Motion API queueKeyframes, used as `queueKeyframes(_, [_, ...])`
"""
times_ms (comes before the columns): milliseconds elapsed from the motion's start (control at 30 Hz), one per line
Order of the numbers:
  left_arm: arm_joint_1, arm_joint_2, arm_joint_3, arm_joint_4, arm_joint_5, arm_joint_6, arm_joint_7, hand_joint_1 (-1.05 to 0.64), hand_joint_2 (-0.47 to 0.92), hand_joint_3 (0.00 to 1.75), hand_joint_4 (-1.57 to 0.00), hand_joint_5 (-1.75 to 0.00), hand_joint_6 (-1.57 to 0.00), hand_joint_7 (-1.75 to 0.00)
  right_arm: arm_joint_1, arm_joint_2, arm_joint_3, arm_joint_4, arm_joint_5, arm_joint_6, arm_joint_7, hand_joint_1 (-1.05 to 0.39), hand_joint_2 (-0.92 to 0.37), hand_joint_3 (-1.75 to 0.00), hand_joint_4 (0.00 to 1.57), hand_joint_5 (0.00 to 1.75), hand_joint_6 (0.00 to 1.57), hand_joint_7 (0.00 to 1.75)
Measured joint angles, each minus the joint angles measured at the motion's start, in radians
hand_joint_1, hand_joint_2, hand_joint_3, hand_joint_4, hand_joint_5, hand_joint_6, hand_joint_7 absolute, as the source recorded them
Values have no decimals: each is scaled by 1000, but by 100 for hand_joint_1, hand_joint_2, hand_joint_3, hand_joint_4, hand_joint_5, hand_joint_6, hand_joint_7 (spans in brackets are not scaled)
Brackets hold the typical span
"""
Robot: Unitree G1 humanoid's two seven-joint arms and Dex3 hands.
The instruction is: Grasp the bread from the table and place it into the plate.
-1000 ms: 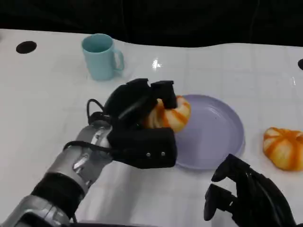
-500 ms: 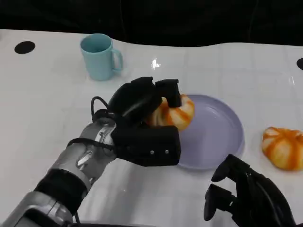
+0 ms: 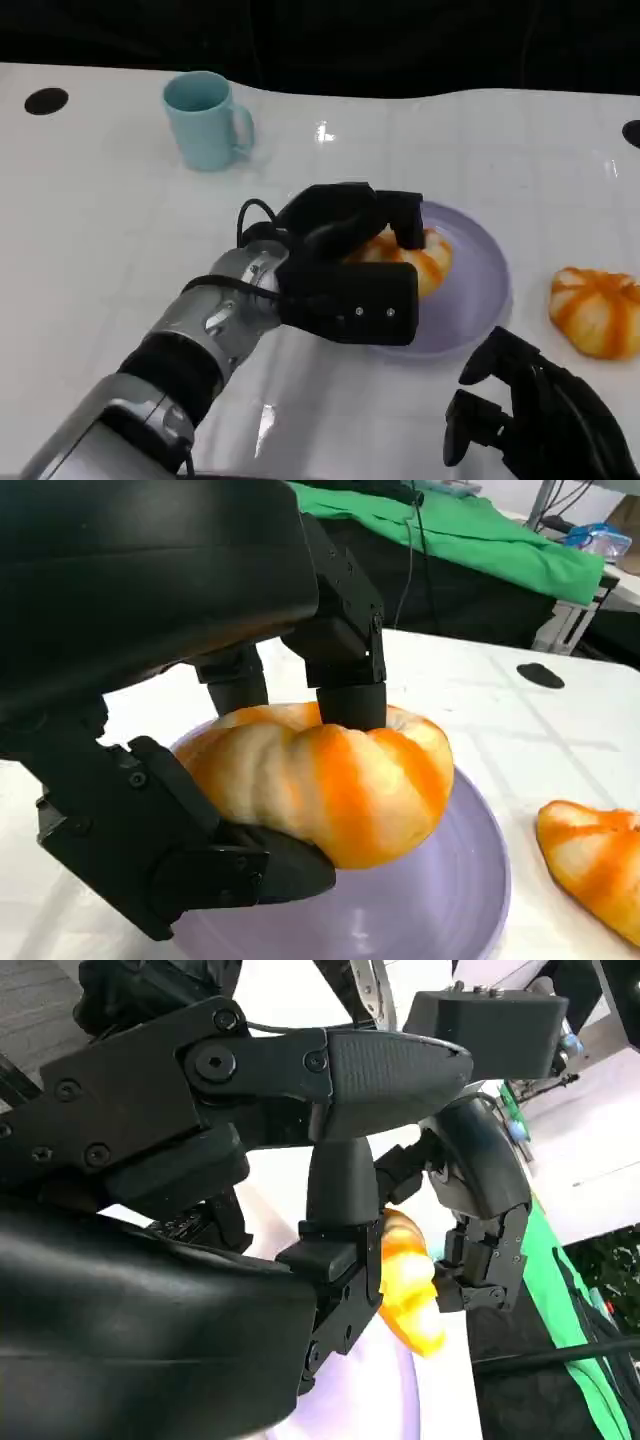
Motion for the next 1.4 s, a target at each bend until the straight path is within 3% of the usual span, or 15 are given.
queueKeyframes(33, [0,0,0,3,0,0,0,-28,72,76,-66,-139,-66,-112,0,0,0,0,1,0,0,-52,-92,-49,74,175,45,175])
queueKeyframes(67, [0,0,0,9,0,-1,-1,-33,83,49,-57,-120,-56,-86,0,0,0,1,1,-1,0,-53,-92,-50,74,175,45,175])
queueKeyframes(167, [-5,1,-13,27,7,-5,-9,-40,91,30,-39,-101,-41,-61,0,0,1,2,1,-2,5,-54,-92,-49,75,175,45,175])
queueKeyframes(267, [-22,7,-38,35,25,-7,-32,-62,92,36,-5,-74,-14,-37,-1,0,1,3,1,-1,6,-55,-92,-47,75,175,46,175])
queueKeyframes(400, [-39,11,-65,36,47,5,-77,-85,92,66,0,-27,-1,-21,-1,0,2,0,1,7,-2,-55,-92,-47,75,175,46,175])
queueKeyframes(533, [-39,18,-82,36,49,13,-106,-91,92,74,0,-17,0,-15,-2,0,1,1,3,6,-1,-55,-92,-46,76,175,46,174])
queueKeyframes(600, [-39,22,-83,35,49,16,-112,-100,92,82,0,-3,0,-5,-4,0,1,2,6,6,0,-55,-92,-47,76,175,46,174])
queueKeyframes(1033, [-39,34,-82,16,44,24,-138,-105,92,86,0,0,-1,-3,-5,0,1,9,5,-7,4,-55,-92,-45,77,175,48,172])
queueKeyframes(1300, [-19,66,-40,-41,2,0,-138,-100,92,78,-2,-1,-7,-6,-4,0,3,8,0,-21,4,-55,-92,-49,77,175,46,174])
queueKeyframes(1400, [22,70,4,-64,-65,-30,-152,-85,92,57,-19,-13,-17,-10,-5,0,4,8,1,-21,4,-56,-92,-48,77,175,47,174])
